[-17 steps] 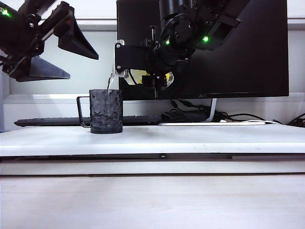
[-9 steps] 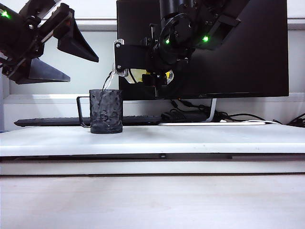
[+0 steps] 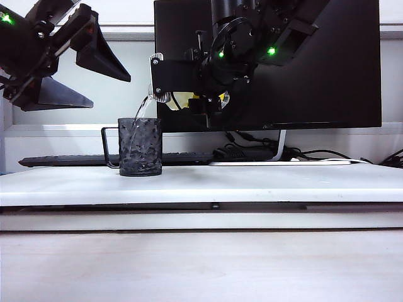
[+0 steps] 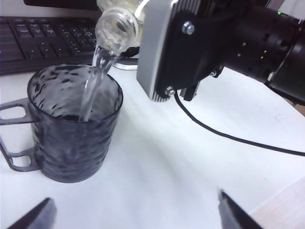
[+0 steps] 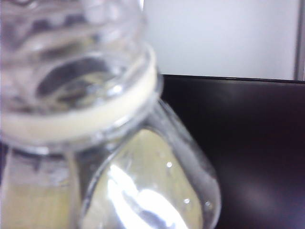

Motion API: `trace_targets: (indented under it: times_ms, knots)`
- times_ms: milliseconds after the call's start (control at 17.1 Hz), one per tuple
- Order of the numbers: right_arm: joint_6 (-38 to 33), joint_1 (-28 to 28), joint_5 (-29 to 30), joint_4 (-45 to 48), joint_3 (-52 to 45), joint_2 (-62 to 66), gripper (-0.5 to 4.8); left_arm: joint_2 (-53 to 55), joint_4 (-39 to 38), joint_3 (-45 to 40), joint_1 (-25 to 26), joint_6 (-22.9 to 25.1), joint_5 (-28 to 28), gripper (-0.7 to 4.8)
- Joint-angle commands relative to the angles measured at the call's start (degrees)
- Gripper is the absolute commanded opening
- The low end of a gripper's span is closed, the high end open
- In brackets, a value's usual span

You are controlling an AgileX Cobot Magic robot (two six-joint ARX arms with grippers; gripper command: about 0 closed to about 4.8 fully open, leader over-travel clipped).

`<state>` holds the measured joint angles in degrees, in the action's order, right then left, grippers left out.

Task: Carefully pick up the bottle and pour some water from the bottle into the cup.

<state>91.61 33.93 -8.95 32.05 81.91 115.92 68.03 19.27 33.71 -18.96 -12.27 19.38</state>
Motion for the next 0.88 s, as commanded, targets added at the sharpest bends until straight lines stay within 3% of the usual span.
trace_targets:
  times_ms: [58,877]
  knots:
    - [0.15,0.13,0.04,2.67,0.55,-0.83,2.15,-0.07,0.46,0.11,0.04,0.22,0.39,4.79]
    - [-2.32,0.11,-0.17,2.89,0.55,-0.83,2.15,-0.07,0.26,0.11,0.04,0.24,0.37,4.79]
